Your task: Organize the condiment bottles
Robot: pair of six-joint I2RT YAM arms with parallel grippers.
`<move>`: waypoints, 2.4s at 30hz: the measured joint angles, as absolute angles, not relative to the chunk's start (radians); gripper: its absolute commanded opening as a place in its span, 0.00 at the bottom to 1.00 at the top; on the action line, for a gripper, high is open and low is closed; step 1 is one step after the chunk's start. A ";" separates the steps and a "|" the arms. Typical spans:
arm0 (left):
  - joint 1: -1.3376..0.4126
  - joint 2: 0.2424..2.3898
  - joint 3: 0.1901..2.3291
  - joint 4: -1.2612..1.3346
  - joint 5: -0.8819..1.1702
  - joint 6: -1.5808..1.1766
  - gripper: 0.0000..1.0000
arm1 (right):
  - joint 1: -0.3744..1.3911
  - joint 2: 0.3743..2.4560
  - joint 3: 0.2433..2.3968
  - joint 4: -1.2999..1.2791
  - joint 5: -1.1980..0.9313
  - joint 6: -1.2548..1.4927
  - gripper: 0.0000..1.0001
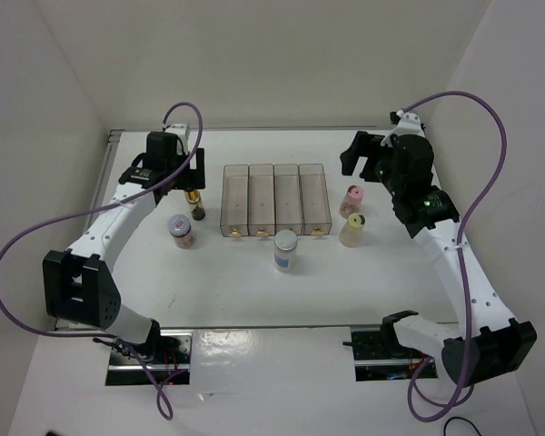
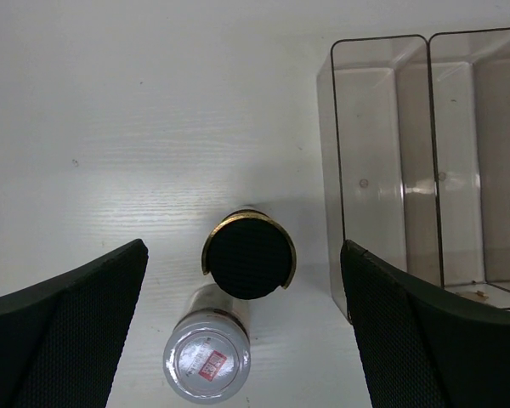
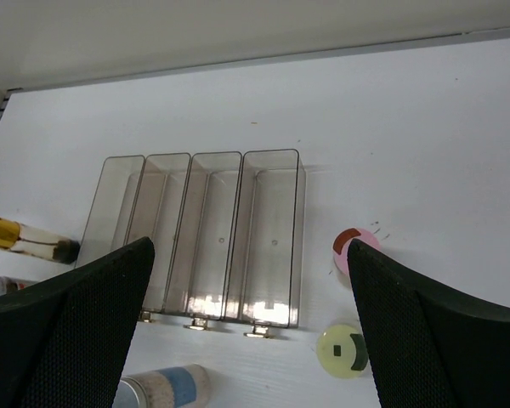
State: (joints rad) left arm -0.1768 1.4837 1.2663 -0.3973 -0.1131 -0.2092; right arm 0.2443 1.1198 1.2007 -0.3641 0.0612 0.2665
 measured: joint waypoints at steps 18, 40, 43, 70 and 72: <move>-0.191 1.576 1.266 -0.420 -0.160 -0.208 0.89 | 0.253 1.180 1.208 -0.360 0.011 0.265 0.98; -0.198 1.633 1.289 -0.431 -0.180 -0.210 0.42 | 0.253 1.188 1.208 -0.359 0.014 0.265 0.98; -0.200 1.633 1.295 -0.446 -0.180 -0.209 0.27 | 0.253 1.188 1.208 -0.359 0.015 0.267 0.98; -0.402 1.612 1.650 -0.607 -0.178 -0.183 0.27 | 0.254 1.204 1.176 -0.358 0.125 0.347 0.98; -0.402 1.636 1.649 -0.606 -0.178 -0.183 0.27 | 0.254 1.205 1.168 -0.360 0.127 0.351 0.98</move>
